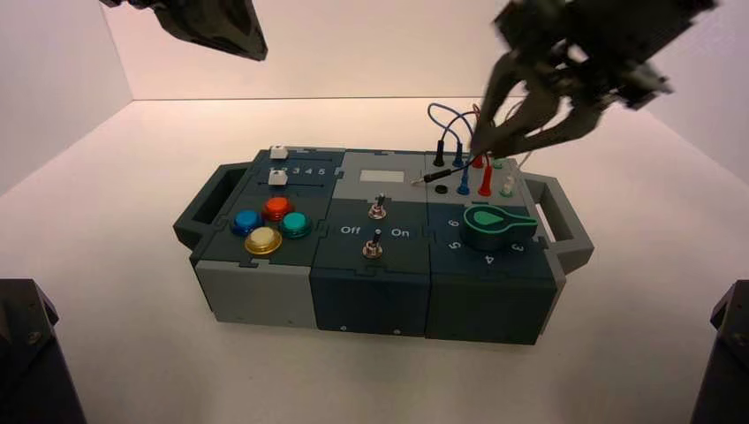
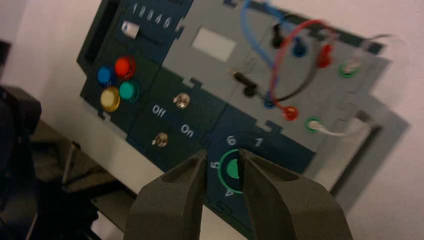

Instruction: Pull the blue wire.

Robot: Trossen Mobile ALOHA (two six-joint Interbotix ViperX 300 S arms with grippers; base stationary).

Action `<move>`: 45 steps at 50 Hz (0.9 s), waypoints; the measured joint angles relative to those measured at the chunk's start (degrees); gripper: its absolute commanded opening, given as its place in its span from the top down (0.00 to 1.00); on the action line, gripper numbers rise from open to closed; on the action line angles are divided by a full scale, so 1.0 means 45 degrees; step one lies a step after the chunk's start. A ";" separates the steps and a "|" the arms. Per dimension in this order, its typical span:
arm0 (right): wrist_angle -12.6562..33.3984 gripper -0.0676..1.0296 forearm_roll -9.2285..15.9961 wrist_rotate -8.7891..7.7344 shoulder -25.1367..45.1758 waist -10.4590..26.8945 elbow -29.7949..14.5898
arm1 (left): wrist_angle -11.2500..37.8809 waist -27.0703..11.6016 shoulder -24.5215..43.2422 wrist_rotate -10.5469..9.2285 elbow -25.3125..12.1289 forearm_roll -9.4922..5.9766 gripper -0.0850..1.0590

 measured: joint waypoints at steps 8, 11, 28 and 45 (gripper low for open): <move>-0.0039 0.63 0.0000 -0.0098 0.1055 0.0273 -0.0273 | 0.0020 -0.0078 0.0078 0.0020 -0.0039 0.0000 0.95; -0.0059 0.63 -0.0039 -0.0117 0.1426 0.0273 -0.0313 | 0.0039 -0.0078 0.0059 0.0000 -0.0039 -0.0020 0.95; -0.0215 0.63 -0.0781 -0.0117 0.2695 0.0273 -0.0684 | 0.0156 -0.0078 -0.0020 0.0000 -0.0059 -0.0020 0.95; -0.0234 0.63 -0.1562 -0.0117 0.3691 0.0273 -0.1230 | 0.0410 -0.0078 -0.0020 0.0000 -0.0313 -0.0020 0.95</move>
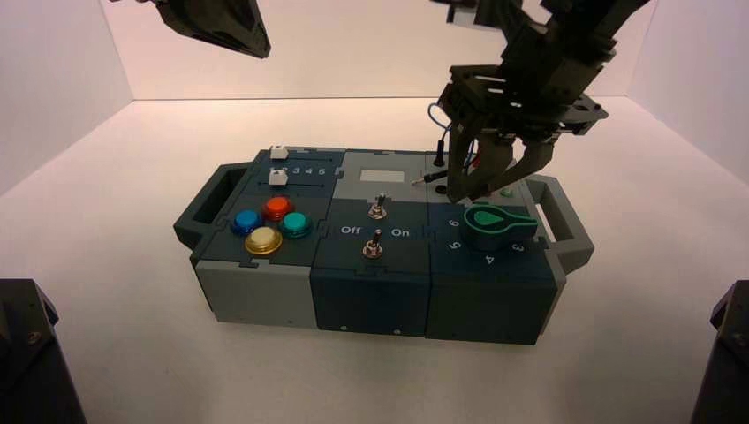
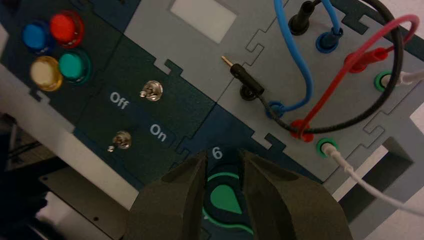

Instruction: Pull the blue wire.

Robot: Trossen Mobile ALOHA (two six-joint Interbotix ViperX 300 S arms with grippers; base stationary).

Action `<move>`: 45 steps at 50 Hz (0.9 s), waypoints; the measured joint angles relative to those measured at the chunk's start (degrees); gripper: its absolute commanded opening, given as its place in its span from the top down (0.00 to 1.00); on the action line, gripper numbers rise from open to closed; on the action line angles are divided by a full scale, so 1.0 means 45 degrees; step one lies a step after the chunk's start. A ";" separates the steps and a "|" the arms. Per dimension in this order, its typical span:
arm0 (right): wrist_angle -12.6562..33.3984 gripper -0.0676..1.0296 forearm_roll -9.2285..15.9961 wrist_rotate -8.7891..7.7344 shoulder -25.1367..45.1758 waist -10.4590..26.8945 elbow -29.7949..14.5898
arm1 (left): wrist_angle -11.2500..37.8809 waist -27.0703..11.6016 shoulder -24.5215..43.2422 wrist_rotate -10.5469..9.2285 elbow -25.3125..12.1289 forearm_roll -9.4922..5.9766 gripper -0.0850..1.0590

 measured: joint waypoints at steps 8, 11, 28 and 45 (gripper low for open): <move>0.0020 0.63 -0.0430 0.0078 0.0254 -0.0059 -0.0137 | 0.0020 0.0000 0.0020 0.0000 0.0020 0.0000 0.95; 0.0020 0.63 -0.0664 0.0137 0.0352 -0.0078 -0.0195 | 0.0039 0.0000 0.0000 0.0020 0.0000 0.0000 0.95; 0.0117 0.63 -0.1426 0.0176 0.0645 -0.0508 -0.0684 | 0.0039 -0.0020 0.0020 0.0000 -0.0117 0.0020 0.95; 0.0117 0.63 -0.1855 0.0176 0.0898 -0.0937 -0.0801 | 0.0117 -0.0020 0.0039 0.0000 -0.0332 0.0020 0.95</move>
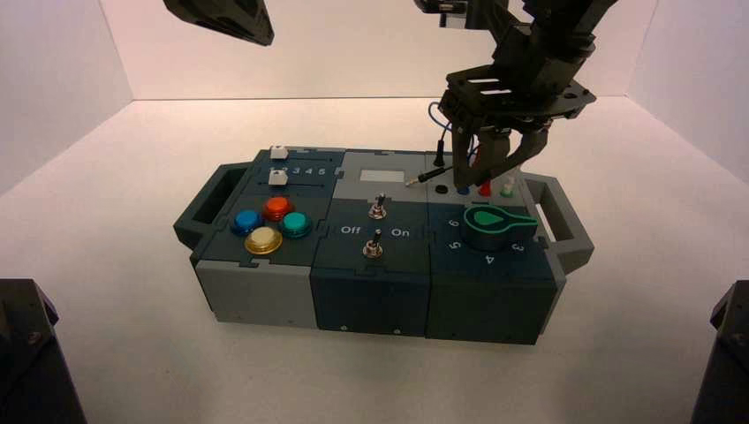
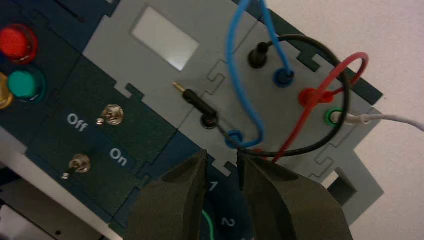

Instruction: Pull the blue wire.

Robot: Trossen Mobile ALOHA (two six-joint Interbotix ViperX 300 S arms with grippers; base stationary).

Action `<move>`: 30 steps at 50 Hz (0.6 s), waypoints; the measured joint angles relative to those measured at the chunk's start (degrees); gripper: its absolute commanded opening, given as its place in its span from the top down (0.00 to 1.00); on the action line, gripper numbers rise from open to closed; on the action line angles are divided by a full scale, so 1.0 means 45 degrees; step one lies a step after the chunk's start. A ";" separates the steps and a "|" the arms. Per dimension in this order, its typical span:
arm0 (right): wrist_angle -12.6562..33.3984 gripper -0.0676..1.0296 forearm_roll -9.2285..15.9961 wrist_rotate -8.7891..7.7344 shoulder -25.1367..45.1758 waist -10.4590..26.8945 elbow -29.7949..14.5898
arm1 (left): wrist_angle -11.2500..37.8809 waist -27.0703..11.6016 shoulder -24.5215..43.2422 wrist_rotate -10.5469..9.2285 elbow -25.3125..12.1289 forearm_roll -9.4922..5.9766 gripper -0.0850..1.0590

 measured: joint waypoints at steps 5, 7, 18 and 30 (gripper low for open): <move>0.0000 0.63 -0.0078 0.0000 0.0117 -0.0059 -0.0078 | 0.0020 0.0020 0.0020 0.0000 -0.0039 -0.0020 0.95; 0.0020 0.63 -0.0078 0.0000 0.0176 -0.0039 -0.0137 | 0.0000 0.0000 0.0020 0.0000 -0.0059 -0.0020 0.95; 0.0039 0.63 -0.0117 0.0039 0.0664 -0.0020 -0.0508 | 0.0020 0.0020 0.0098 0.0020 -0.0117 -0.0020 0.95; 0.0059 0.75 -0.0234 0.0059 0.1094 -0.0039 -0.0820 | 0.0078 0.0000 0.0156 0.0039 -0.0117 -0.0020 0.95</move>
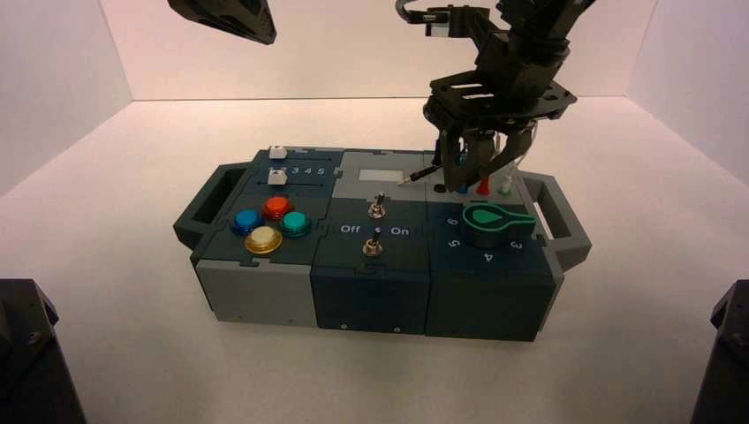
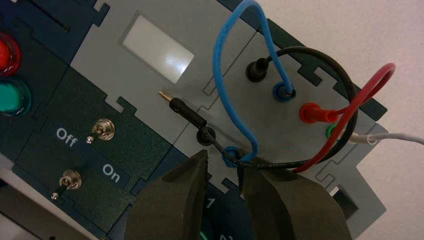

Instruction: Pull the blue wire.

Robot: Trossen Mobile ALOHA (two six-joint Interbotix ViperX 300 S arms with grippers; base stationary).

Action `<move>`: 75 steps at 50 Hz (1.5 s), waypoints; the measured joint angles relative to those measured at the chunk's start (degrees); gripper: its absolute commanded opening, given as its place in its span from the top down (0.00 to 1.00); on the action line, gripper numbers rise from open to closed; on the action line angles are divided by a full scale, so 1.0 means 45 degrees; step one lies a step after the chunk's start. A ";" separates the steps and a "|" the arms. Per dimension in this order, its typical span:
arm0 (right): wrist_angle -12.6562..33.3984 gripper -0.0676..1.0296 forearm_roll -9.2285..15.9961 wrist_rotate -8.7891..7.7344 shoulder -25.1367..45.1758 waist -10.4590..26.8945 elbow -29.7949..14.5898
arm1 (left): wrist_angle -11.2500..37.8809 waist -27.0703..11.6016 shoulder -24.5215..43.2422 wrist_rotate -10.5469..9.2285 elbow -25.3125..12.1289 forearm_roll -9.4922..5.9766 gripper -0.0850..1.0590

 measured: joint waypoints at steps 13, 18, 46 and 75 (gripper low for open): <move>0.0059 0.95 -0.0215 -0.0020 0.0059 -0.0098 -0.0059 | 0.0000 0.0000 0.0000 -0.0020 0.0000 0.0000 0.95; 0.0215 0.96 -0.0254 0.0000 -0.0039 -0.0117 -0.0098 | 0.0020 0.0000 0.0000 -0.0020 0.0000 0.0000 0.95; 0.0918 0.96 -0.0273 0.0098 -0.1016 -0.0117 -0.0977 | 0.0020 0.0000 0.0059 -0.0020 0.0000 0.0000 0.95; 0.1016 0.61 -0.0254 0.0078 -0.0234 -0.0078 -0.1641 | 0.0020 0.0000 0.0410 0.0039 0.0000 0.0020 0.95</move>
